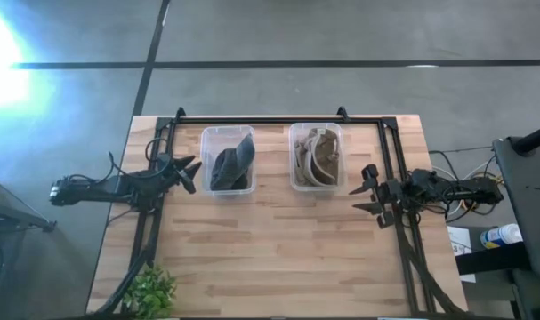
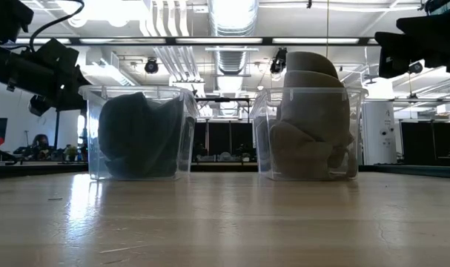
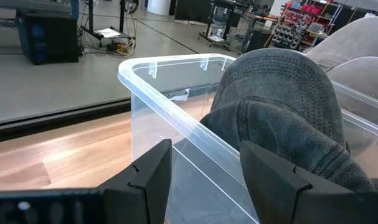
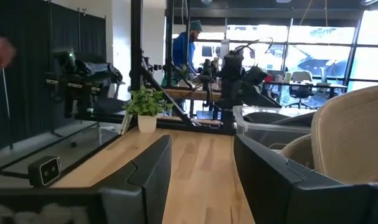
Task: Pick & Place hat
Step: Return to Home Position
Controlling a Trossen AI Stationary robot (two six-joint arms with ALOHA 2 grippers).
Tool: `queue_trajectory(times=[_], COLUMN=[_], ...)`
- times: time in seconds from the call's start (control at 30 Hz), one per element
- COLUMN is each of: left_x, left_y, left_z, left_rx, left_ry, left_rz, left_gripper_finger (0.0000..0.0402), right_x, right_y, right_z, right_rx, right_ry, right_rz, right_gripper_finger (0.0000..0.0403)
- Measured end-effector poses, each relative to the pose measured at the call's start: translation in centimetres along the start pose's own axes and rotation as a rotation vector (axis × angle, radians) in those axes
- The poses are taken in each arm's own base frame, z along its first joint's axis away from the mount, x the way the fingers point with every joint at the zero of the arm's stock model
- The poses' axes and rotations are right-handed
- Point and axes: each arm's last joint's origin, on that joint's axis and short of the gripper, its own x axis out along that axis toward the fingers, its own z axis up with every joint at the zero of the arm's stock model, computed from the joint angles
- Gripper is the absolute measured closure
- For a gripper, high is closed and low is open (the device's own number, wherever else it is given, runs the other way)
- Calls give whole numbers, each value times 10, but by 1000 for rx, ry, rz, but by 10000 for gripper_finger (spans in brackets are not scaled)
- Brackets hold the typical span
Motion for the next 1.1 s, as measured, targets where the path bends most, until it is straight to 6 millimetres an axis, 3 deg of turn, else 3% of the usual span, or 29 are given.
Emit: queue_trajectory(times=[0.57, 1.1], left_x=[-1, -4], left_y=[1, 3], left_z=[0, 8], left_rx=[-9, -165], left_ry=[-9, -134], left_rz=[-5, -59], left_gripper_finger=[218, 218], right_x=[2, 2], right_y=[0, 0], right_z=[-3, -2], right_rx=[6, 6], right_ry=[30, 28], right_rz=[1, -1], right_gripper_finger=[232, 232])
